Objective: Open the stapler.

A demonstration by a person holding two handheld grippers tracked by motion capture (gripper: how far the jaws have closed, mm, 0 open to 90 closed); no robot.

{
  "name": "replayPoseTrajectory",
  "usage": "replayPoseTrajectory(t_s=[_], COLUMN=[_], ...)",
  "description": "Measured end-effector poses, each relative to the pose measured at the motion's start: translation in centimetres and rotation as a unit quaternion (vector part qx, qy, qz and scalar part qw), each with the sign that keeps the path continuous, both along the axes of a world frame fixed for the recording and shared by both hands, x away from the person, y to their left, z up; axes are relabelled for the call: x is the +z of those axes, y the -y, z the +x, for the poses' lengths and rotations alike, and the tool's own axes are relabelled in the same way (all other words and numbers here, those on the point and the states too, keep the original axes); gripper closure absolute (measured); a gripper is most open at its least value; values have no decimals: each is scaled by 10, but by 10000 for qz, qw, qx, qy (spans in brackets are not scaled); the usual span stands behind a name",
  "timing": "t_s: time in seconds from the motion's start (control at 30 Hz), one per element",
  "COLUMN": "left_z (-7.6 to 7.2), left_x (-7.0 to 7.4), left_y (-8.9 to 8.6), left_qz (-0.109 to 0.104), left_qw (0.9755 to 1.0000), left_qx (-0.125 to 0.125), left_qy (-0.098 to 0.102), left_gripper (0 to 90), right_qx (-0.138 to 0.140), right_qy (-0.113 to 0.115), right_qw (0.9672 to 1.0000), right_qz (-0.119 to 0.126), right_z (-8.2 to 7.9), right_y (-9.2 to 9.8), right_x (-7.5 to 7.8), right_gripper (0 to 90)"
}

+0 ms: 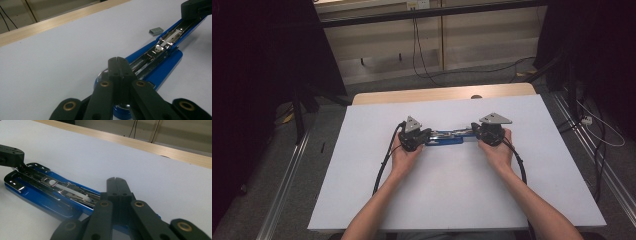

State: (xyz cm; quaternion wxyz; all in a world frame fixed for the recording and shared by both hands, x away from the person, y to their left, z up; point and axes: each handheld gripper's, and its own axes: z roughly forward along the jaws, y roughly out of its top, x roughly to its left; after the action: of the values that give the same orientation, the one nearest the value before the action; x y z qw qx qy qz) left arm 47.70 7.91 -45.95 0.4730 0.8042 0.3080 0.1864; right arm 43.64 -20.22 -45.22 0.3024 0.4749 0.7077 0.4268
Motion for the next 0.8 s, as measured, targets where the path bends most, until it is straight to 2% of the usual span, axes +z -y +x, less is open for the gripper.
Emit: replayPoseTrajectory(t_s=[0.2,0.33,0.67,0.8], left_z=[0,-1,-4,-5], left_x=[3,4,7,9], left_y=[-1,0,1,-2], left_qz=[-149,-140,-97,-153], left_qw=[9999,9999,9999,9997], left_qx=[35,42,70,74], left_qy=[-21,26,118,146], left_gripper=[900,900,866,840], right_qx=[-16,-12,258,224], right_qy=[-81,-129,-23,-3], right_qw=[9999,9998,9994,9994], right_qz=[79,161,208,269], right_z=[1,1,-5,-6], right_y=[3,6,9,13], right_x=[0,0,4,5], right_gripper=[900,900,900,852])
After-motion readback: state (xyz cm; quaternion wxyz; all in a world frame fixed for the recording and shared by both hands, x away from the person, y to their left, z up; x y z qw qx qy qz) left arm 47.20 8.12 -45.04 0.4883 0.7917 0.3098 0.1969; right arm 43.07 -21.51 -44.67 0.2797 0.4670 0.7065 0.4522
